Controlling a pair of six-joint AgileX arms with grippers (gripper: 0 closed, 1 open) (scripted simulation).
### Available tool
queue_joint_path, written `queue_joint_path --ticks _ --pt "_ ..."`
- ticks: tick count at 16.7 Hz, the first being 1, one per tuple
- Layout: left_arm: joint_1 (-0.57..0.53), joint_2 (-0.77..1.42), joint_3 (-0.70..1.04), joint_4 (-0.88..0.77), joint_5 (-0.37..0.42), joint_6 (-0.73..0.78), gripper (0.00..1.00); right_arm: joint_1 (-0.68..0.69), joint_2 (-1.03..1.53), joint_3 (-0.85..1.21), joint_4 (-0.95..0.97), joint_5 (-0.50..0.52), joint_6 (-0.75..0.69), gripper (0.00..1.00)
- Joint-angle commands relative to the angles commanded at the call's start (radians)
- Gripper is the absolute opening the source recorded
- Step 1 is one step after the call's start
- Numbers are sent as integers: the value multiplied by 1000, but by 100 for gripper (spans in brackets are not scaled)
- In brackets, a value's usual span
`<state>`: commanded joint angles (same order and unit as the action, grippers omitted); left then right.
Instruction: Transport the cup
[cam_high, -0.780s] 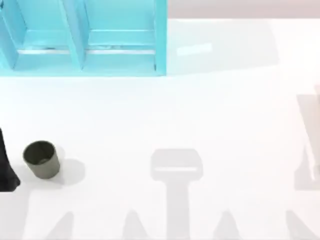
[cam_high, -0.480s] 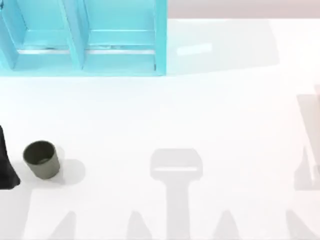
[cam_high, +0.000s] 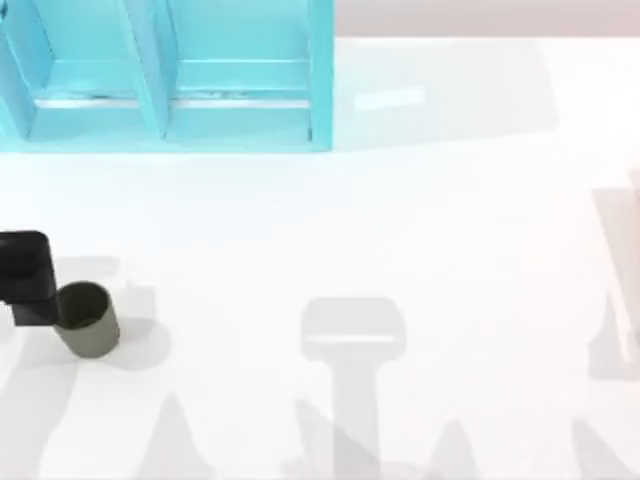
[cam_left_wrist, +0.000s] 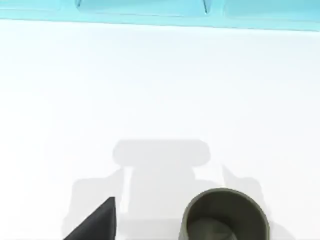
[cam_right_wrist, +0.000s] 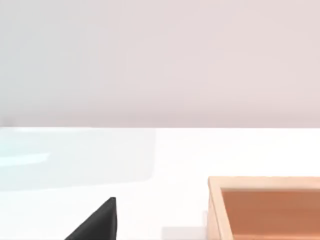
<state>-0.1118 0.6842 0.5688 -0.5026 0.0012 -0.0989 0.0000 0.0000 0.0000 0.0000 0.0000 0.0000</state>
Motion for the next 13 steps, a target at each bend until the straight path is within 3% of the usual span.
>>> queue_joint_path --ticks 7,13 --pt "-97 660 493 -465 1 -92 100 0 0 0 0 0 0 100" --pt "-150 996 780 -702 -1 -141 100 0 0 0 0 0 0 100"
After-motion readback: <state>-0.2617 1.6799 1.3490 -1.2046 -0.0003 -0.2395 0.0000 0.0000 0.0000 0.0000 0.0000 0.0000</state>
